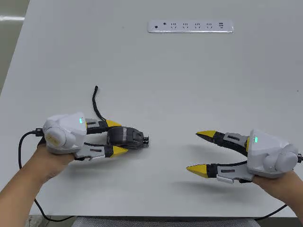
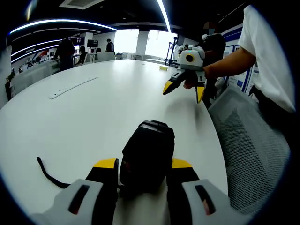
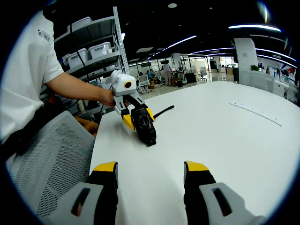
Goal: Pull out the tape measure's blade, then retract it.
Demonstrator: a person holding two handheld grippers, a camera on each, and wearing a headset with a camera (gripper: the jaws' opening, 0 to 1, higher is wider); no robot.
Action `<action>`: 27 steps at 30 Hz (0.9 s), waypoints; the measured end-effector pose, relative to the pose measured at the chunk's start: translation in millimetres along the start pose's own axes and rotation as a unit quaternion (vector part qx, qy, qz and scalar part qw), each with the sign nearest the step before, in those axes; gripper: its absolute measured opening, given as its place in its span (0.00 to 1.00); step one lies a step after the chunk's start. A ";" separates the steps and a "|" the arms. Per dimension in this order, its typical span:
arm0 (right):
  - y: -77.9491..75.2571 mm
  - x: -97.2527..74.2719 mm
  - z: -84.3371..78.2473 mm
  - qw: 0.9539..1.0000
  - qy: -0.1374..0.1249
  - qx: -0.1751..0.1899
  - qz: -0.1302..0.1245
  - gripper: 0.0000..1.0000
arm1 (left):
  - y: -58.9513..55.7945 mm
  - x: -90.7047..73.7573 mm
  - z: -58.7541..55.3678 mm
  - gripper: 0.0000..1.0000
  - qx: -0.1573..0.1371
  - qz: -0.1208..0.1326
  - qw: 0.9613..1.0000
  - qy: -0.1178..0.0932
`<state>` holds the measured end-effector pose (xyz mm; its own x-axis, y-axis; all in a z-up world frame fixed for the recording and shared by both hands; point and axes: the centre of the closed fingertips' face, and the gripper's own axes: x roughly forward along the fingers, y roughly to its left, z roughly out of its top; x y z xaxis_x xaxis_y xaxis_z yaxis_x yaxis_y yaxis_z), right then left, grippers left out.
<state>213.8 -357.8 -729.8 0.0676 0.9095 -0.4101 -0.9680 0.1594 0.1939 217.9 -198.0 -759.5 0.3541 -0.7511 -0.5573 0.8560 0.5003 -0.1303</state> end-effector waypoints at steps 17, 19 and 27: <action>-1.5 1.0 -0.9 1.000 0.001 0.000 0.000 0.56 | -0.9 0.9 -0.7 0.34 0.002 -0.008 1.000 0.000; -2.1 1.1 -1.7 1.000 0.002 0.000 0.000 0.56 | -1.0 0.9 -0.7 0.34 0.003 -0.008 1.000 0.000; -0.2 7.5 4.2 1.000 -0.008 -0.010 0.003 0.54 | -0.9 1.2 -0.9 0.34 0.007 -0.008 1.000 0.001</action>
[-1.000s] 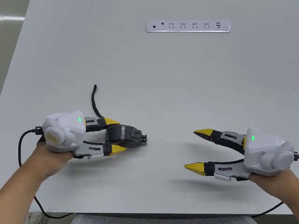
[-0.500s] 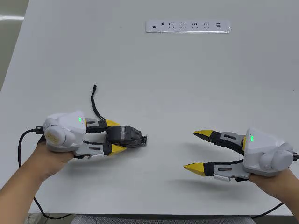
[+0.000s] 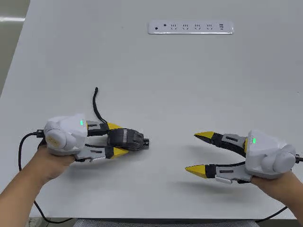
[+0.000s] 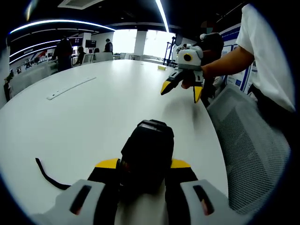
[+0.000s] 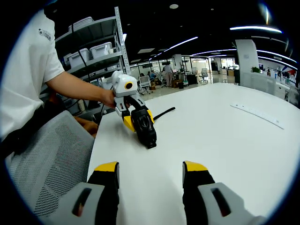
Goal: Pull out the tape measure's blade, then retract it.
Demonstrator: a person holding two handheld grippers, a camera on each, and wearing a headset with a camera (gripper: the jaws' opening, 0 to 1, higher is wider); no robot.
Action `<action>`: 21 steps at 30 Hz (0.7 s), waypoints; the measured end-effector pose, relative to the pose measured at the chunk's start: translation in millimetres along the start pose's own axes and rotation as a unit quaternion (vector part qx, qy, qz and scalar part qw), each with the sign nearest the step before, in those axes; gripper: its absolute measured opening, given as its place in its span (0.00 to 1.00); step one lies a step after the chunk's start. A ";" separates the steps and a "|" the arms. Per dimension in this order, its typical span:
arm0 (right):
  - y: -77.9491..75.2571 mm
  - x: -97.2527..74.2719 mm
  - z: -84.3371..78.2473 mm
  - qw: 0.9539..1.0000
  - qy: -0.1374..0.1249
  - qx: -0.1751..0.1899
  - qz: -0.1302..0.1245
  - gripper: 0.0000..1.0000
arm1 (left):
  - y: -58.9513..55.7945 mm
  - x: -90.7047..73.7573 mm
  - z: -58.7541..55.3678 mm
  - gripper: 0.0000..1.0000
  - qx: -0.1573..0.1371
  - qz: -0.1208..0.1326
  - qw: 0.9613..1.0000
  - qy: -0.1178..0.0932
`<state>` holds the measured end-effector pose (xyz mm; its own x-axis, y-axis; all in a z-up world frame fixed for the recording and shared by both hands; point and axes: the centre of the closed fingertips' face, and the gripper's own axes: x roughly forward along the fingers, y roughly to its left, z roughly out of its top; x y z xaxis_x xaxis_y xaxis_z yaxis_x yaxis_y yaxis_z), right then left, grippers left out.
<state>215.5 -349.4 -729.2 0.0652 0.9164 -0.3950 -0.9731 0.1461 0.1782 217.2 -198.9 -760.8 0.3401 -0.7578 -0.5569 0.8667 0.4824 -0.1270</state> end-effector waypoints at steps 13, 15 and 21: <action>1.4 21.3 0.9 1.000 -0.001 -0.024 0.016 0.52 | -0.9 0.2 0.8 0.33 0.003 -0.003 1.000 0.001; -0.5 24.6 0.4 1.000 -0.003 -0.023 0.017 0.52 | -0.8 0.3 0.7 0.33 0.004 -0.003 1.000 0.002; -5.0 33.2 3.4 0.999 -0.011 -0.027 0.019 0.50 | -0.9 0.4 0.9 0.33 0.002 -0.004 1.000 0.001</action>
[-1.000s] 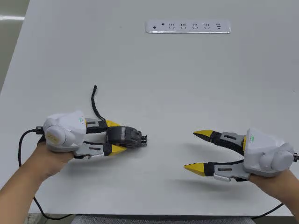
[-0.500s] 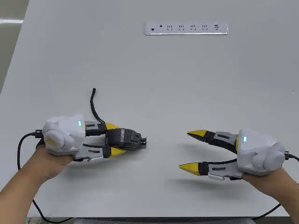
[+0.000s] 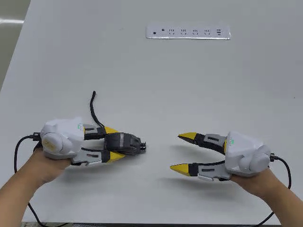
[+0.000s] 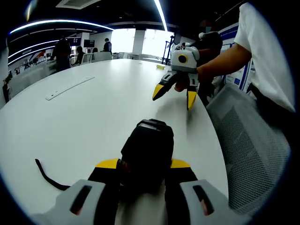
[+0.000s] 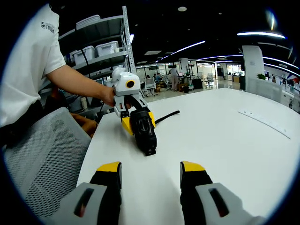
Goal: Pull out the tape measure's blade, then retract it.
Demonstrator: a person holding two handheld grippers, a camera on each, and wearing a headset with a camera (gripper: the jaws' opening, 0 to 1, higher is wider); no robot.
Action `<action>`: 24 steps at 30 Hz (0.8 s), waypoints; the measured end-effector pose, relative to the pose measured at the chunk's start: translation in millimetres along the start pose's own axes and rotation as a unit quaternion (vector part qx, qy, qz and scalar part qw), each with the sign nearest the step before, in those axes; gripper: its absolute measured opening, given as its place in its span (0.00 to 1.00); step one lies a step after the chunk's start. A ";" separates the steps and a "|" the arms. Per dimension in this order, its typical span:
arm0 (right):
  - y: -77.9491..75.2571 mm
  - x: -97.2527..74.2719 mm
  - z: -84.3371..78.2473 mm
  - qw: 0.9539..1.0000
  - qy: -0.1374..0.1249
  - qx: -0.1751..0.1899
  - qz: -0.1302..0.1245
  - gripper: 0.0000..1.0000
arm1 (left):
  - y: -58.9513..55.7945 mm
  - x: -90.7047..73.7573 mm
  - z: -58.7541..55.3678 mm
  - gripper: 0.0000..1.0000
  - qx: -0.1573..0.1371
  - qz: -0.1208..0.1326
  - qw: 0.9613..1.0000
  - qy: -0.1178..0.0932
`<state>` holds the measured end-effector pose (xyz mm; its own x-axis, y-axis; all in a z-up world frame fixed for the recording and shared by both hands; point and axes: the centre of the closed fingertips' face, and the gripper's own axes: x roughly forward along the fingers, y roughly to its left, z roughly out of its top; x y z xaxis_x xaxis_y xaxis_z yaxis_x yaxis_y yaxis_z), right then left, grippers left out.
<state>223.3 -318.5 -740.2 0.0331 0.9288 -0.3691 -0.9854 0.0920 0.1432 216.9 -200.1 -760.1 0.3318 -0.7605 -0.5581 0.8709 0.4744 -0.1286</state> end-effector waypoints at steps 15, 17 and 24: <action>-0.4 25.6 -6.6 1.000 -0.008 -0.010 0.014 0.44 | 0.6 0.6 -0.2 0.33 0.001 -0.001 1.000 0.002; 0.4 28.8 -6.9 1.000 -0.011 -0.010 0.013 0.44 | 0.5 0.6 -0.2 0.33 0.002 -0.001 1.000 0.003; 0.3 37.7 -8.8 1.000 -0.016 -0.008 0.013 0.43 | 1.7 0.8 -1.7 0.33 0.001 -0.001 1.000 0.004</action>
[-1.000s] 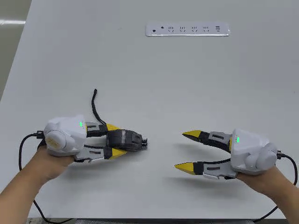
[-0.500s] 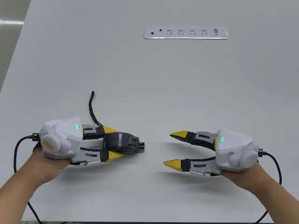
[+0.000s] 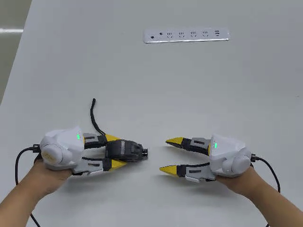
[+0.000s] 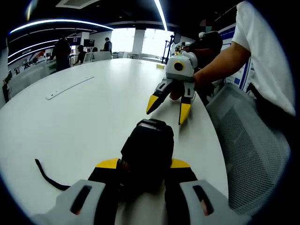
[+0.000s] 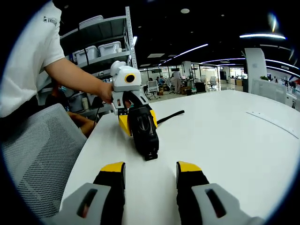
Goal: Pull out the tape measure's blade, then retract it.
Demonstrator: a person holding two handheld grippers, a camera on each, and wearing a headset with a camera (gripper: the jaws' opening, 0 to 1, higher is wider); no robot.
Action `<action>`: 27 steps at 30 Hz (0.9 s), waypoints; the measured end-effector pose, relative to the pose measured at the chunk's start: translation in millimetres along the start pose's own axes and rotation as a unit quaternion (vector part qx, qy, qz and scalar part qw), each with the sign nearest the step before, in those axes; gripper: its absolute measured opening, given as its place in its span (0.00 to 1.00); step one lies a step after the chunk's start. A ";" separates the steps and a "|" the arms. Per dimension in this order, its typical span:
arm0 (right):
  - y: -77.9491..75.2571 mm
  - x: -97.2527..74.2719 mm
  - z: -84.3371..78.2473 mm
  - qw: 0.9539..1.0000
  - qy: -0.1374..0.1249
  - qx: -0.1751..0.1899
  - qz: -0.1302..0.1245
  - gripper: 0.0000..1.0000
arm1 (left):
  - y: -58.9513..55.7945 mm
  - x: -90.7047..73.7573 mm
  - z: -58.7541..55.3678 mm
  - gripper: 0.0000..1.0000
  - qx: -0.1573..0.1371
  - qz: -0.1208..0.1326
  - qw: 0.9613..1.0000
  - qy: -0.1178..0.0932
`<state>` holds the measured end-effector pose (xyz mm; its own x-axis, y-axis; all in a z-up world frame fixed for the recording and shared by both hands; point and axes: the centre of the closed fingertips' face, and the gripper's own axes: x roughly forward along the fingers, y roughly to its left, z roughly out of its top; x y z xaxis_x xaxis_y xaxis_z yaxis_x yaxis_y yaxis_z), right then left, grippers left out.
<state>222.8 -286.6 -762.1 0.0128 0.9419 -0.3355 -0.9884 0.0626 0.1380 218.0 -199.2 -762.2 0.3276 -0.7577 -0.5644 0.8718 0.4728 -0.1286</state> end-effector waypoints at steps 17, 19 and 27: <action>0.9 20.0 -2.8 1.000 0.007 -0.013 0.019 0.41 | 2.3 -0.1 -3.6 0.33 0.003 0.002 1.000 -0.002; 1.2 21.4 -2.6 1.000 0.007 -0.015 0.021 0.40 | 2.3 0.0 -3.6 0.33 0.003 0.001 1.000 -0.002; 2.9 30.2 -3.1 0.999 0.016 -0.026 0.030 0.38 | 1.9 0.1 -3.6 0.33 0.003 0.000 1.000 -0.003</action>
<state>219.8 -259.0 -774.8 -0.0515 0.9322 -0.3582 -0.9938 -0.0123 0.1108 218.4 -196.7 -765.4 0.3306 -0.7603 -0.5591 0.8735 0.4708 -0.1236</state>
